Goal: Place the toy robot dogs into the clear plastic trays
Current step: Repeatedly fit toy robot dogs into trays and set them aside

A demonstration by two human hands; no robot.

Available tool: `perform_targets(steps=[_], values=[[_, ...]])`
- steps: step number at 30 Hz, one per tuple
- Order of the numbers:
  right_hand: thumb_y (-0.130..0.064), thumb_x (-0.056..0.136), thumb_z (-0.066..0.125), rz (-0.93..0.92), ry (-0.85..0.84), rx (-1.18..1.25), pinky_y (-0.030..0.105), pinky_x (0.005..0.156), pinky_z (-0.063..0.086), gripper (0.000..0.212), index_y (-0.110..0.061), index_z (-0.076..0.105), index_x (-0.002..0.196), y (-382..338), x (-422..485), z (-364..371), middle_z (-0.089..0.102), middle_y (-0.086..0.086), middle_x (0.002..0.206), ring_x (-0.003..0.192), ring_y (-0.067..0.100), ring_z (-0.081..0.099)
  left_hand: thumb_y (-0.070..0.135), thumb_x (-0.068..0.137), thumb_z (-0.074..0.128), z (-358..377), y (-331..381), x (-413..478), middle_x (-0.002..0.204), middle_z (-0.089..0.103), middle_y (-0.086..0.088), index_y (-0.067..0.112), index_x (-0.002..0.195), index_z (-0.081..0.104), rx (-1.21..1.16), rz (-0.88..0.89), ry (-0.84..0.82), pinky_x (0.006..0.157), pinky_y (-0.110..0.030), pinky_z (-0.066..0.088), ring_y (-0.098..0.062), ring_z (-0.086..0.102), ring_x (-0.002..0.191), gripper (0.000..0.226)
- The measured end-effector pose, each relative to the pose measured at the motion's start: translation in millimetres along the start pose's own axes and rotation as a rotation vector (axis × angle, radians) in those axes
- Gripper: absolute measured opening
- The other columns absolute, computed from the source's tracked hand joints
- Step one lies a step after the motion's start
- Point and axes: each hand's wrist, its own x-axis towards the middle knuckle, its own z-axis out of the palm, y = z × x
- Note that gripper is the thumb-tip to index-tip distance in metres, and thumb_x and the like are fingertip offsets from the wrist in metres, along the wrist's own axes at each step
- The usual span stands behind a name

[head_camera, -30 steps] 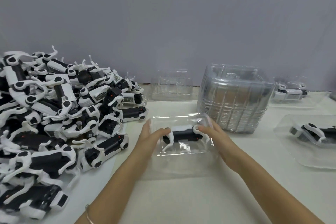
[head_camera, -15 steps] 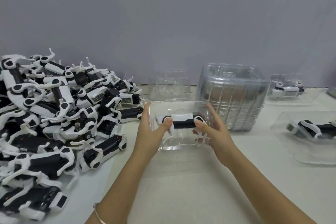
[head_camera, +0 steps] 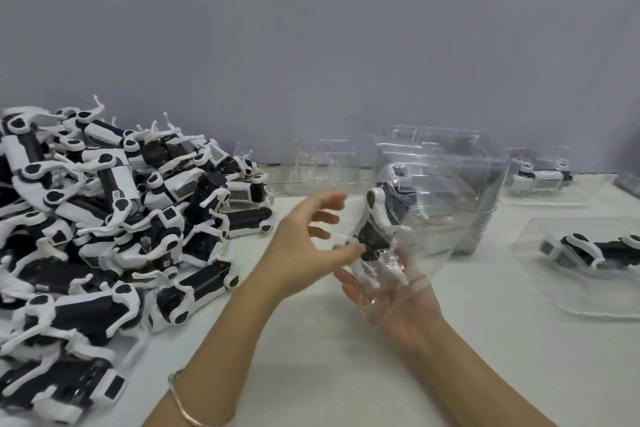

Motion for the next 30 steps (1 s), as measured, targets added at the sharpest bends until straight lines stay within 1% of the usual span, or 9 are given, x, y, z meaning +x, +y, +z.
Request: perform_targets(steps=[2, 5, 11, 15, 19, 21, 23, 26, 30], values=[[-0.043, 0.075, 0.072, 0.028, -0.036, 0.005, 0.042, 0.068, 0.061, 0.052, -0.002, 0.073, 0.107, 3.6, -2.3, 5.4, 0.071, 0.019, 0.099, 0.09, 0.04, 0.07, 0.036, 0.065, 0.083, 12.9, -0.8, -0.6, 0.104, 0.064, 0.026, 0.052, 0.103, 0.059, 0.0, 0.013, 0.003, 0.082, -0.017, 0.049, 0.002, 0.061, 0.096, 0.048], [-0.032, 0.058, 0.093, 0.007, -0.073, -0.017, 0.043, 0.077, 0.058, 0.056, -0.003, 0.075, 0.103, 6.3, -4.2, 11.9, 0.072, 0.016, 0.099, 0.086, 0.038, 0.068, 0.024, 0.066, 0.085, 24.8, 5.9, 1.8, 0.09, 0.067, 0.024, 0.049, 0.089, 0.061, 0.046, 0.072, 0.049, 0.074, -0.008, 0.046, 0.002, 0.064, 0.086, 0.042], [-0.012, 0.053, 0.094, 0.12, -0.197, 0.262, 0.038, 0.052, 0.057, 0.058, 0.006, 0.067, 0.101, 3.0, -8.4, 21.2, 0.058, 0.019, 0.081, 0.062, 0.028, 0.054, 0.019, 0.07, 0.086, 33.9, 6.1, 1.5, 0.083, 0.07, 0.019, 0.035, 0.099, 0.068, 0.058, 0.106, 0.125, 0.075, -0.017, 0.054, -0.002, 0.067, 0.078, 0.037], [-0.04, 0.08, 0.075, 0.105, -0.151, 0.085, 0.033, 0.051, 0.053, 0.048, 0.001, 0.068, 0.104, 3.0, -7.8, 17.1, 0.062, 0.017, 0.078, 0.067, 0.029, 0.06, 0.023, 0.07, 0.087, 32.1, 1.2, 0.8, 0.089, 0.072, 0.015, 0.035, 0.099, 0.068, -0.02, 0.067, 0.094, 0.084, -0.021, 0.055, -0.005, 0.069, 0.087, 0.036], [-0.048, 0.084, 0.066, -0.027, -0.009, 0.023, 0.042, 0.066, 0.057, 0.06, -0.002, 0.062, 0.124, -14.6, -5.2, 7.5, 0.064, 0.019, 0.111, 0.078, 0.037, 0.064, 0.011, 0.073, 0.084, 7.7, -11.3, -3.7, 0.121, 0.068, 0.016, 0.045, 0.107, 0.068, -0.114, -0.052, -0.093, 0.102, -0.02, 0.046, 0.001, 0.06, 0.114, 0.051], [-0.043, 0.085, 0.066, -0.152, 0.061, -0.173, 0.044, 0.073, 0.058, 0.051, -0.011, 0.065, 0.124, -27.0, -8.5, 0.5, 0.066, 0.014, 0.119, 0.088, 0.041, 0.067, -0.006, 0.083, 0.069, -2.3, -20.6, -9.2, 0.126, 0.065, 0.01, 0.042, 0.107, 0.067, -0.151, -0.092, 0.049, 0.093, -0.014, 0.049, -0.004, 0.06, 0.116, 0.053], [-0.039, 0.087, 0.065, -0.292, 0.092, -0.328, 0.044, 0.073, 0.058, 0.05, -0.022, 0.057, 0.133, -37.3, -12.8, -4.6, 0.063, 0.004, 0.127, 0.1, 0.041, 0.067, -0.014, 0.091, 0.049, -11.5, -27.0, -14.0, 0.114, 0.071, 0.005, 0.026, 0.106, 0.068, -0.494, -0.15, 0.345, 0.084, -0.02, 0.055, -0.019, 0.063, 0.116, 0.047], [-0.037, 0.071, 0.075, -0.417, 0.209, -0.418, 0.043, 0.071, 0.06, 0.066, -0.043, 0.052, 0.133, -43.5, -20.6, -1.1, 0.059, -0.005, 0.134, 0.103, 0.035, 0.069, 0.019, 0.089, 0.058, -19.1, -21.8, -17.8, 0.127, 0.065, 0.006, 0.025, 0.121, 0.061, -0.764, -0.15, 0.367, 0.09, -0.029, 0.054, -0.015, 0.058, 0.123, 0.033], [-0.038, 0.074, 0.076, -0.53, 0.256, -0.597, 0.048, 0.083, 0.058, 0.065, -0.054, 0.049, 0.131, -36.1, -21.3, 7.3, 0.06, -0.006, 0.133, 0.106, 0.029, 0.068, 0.068, 0.055, 0.075, 2.7, -5.5, -17.4, 0.148, 0.032, 0.035, 0.044, 0.149, 0.029, -0.277, -0.127, 0.109, 0.114, -0.026, 0.027, 0.01, 0.027, 0.139, 0.108]])
